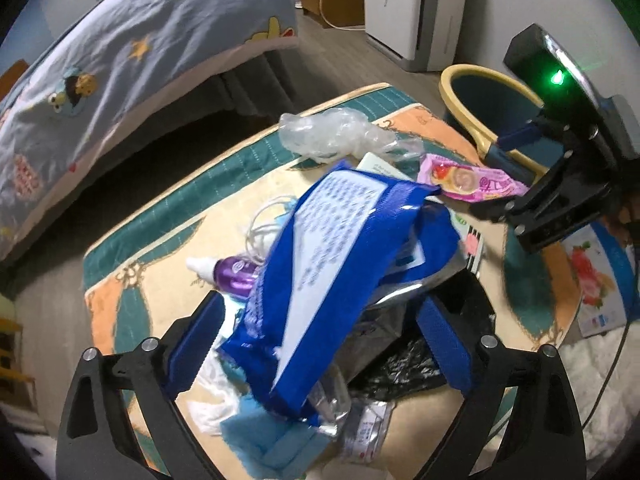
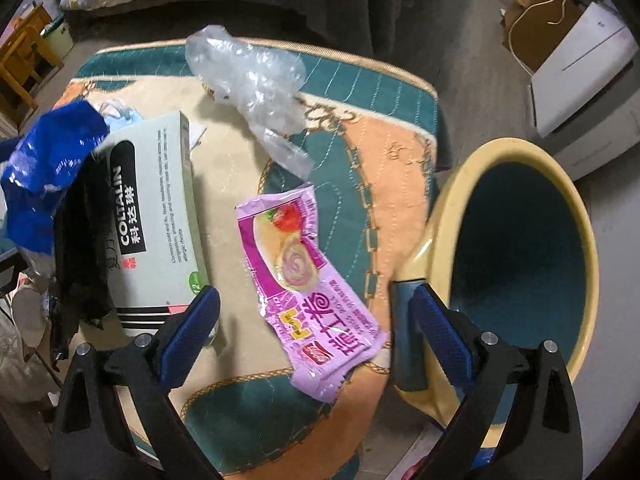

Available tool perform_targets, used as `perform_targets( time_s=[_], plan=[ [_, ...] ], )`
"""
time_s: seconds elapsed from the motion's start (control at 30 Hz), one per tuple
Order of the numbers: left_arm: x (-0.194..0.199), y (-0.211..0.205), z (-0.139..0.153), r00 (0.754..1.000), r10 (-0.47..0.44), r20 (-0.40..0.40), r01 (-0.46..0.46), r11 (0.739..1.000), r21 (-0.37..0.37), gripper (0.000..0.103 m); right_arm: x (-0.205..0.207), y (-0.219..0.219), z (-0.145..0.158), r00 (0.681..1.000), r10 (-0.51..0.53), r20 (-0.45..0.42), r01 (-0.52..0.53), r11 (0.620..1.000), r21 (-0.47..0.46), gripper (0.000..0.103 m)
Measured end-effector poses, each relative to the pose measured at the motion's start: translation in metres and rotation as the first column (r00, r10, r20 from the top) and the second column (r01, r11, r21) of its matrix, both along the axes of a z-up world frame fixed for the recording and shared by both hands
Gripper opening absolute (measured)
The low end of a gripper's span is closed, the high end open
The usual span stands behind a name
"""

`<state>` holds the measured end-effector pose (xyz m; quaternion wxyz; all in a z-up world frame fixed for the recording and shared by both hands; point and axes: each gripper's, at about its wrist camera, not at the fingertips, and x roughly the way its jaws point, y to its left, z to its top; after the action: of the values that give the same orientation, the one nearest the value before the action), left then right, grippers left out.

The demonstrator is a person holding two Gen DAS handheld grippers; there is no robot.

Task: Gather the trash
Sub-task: 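Grasp the blue snack bag with the left tool while the right tool grasps the pink wrapper, then carry both items over the bin and open both tools to drop them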

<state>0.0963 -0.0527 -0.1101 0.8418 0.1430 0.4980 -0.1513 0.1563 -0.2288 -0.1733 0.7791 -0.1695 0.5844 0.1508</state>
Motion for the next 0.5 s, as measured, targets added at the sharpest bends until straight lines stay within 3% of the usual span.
perform_targets(
  time_s=[0.13, 0.2, 0.23, 0.3, 0.37, 0.5],
  plan=[
    [0.006, -0.005, -0.010, 1.000, -0.008, -0.004, 0.008, 0.999, 0.051, 0.094, 0.001, 0.007, -0.007, 1.000, 0.025, -0.007, -0.025, 0.999, -0.031, 0.084],
    [0.009, -0.004, -0.010, 1.000, -0.005, -0.006, 0.005, 1.000, 0.022, 0.093, 0.001, 0.009, -0.013, 0.999, 0.017, -0.031, -0.018, 0.999, -0.030, 0.065],
    [0.009, -0.003, -0.009, 1.000, -0.005, -0.002, 0.005, 1.000, 0.013, 0.091, -0.001, 0.009, -0.017, 0.999, 0.016, -0.037, -0.018, 0.999, -0.037, 0.061],
    [0.012, -0.002, -0.006, 1.000, -0.004, -0.006, 0.004, 1.000, -0.012, 0.070, -0.003, 0.009, -0.018, 0.999, 0.014, -0.031, -0.015, 0.999, -0.037, 0.050],
    [0.013, -0.002, -0.004, 1.000, -0.006, -0.017, 0.005, 1.000, -0.023, 0.059, -0.001, 0.004, -0.016, 0.999, -0.011, -0.034, 0.011, 1.000, 0.002, 0.044],
    [0.010, -0.005, 0.004, 1.000, -0.023, 0.004, 0.023, 1.000, 0.001, 0.054, 0.001, -0.005, -0.006, 0.999, -0.033, -0.037, 0.034, 0.999, 0.034, 0.034]
  ],
)
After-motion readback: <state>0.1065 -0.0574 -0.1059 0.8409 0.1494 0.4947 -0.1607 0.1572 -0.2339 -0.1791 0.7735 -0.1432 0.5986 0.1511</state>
